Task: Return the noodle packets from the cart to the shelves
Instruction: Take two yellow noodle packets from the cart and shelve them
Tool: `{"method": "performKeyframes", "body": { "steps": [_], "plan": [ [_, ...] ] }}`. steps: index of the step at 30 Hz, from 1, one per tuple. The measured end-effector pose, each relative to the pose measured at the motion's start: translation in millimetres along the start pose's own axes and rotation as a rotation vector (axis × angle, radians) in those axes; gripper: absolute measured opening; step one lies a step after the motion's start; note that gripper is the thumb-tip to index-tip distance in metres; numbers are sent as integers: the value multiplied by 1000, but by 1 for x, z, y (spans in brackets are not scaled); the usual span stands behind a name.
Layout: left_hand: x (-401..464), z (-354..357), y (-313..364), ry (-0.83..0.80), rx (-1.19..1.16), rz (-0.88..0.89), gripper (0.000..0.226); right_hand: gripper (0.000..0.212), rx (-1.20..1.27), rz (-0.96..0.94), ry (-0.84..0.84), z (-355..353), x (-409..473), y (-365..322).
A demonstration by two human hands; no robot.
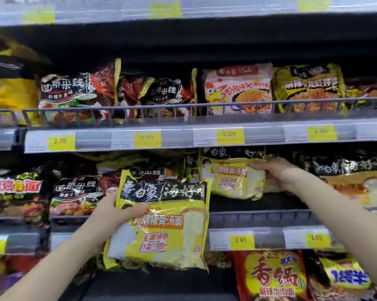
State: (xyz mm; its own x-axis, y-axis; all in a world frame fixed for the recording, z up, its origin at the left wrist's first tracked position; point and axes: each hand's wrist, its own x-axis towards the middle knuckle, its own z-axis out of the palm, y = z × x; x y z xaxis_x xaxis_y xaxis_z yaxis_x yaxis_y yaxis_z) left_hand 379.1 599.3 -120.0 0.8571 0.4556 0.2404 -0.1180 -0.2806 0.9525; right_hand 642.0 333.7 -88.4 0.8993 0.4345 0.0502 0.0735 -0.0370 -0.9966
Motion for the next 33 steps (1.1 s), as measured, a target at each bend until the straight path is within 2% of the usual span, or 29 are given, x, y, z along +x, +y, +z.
{"method": "performKeyframes", "body": {
  "steps": [1, 2, 4, 6, 8, 10, 12, 15, 17, 20, 23, 25, 26, 27, 28, 29, 31, 33],
  "plan": [
    [1, 0, -1, 3, -4, 2, 57, 29, -21, -7, 10, 4, 11, 3],
    [3, 0, -2, -20, -17, 4, 58, 34, -53, -8, 21, 9, 19, 6],
    [4, -1, -5, -62, -33, -5, 91, 33, -109, -5, 15, 17, 34, 12],
    [6, -1, -6, -66, -33, -12, 106, 26, -130, 0, -2, 20, 49, 20],
    [8, 0, -7, -64, -32, -17, 108, 29, -153, 29, -35, 23, 59, 26],
    [9, 0, -8, -69, -44, -16, 108, 14, -113, 34, -66, 30, 62, 27],
    [9, 0, -8, -80, -51, -28, 104, 9, -120, 25, -60, 35, 66, 30],
    [10, 0, -7, -80, -59, -36, 102, 34, -191, -6, -44, 37, 72, 35],
    [11, 1, -6, -82, -56, -30, 102, 56, -319, -3, -18, 40, 65, 28],
    [11, 5, -2, -91, -68, -4, 98, 68, -598, -6, 47, 39, 53, 17],
    [11, 9, 3, -101, -116, 19, 95, 62, -1059, 1, 129, 42, 34, -4],
    [12, 12, 9, -93, -119, 40, 94, 52, -1188, -51, 240, 47, 18, -17],
    [13, 14, 12, -94, -116, 46, 94, 58, -1118, -107, 280, 47, 9, -20],
    [13, 16, 15, -106, -115, 51, 94, 70, -929, -135, 258, 45, 1, -19],
    [13, 17, 17, -111, -116, 55, 93, 83, -644, -137, 167, 45, -12, -16],
    [13, 20, 20, -115, -111, 62, 92, 93, -380, -84, -26, 46, -29, -13],
    [12, 29, 26, -126, -91, 78, 81, 90, -85, 15, -386, 47, -64, -4],
    [11, 38, 30, -125, -104, 64, 58, 73, -52, 29, -500, 48, -84, 3]
  ]
}}
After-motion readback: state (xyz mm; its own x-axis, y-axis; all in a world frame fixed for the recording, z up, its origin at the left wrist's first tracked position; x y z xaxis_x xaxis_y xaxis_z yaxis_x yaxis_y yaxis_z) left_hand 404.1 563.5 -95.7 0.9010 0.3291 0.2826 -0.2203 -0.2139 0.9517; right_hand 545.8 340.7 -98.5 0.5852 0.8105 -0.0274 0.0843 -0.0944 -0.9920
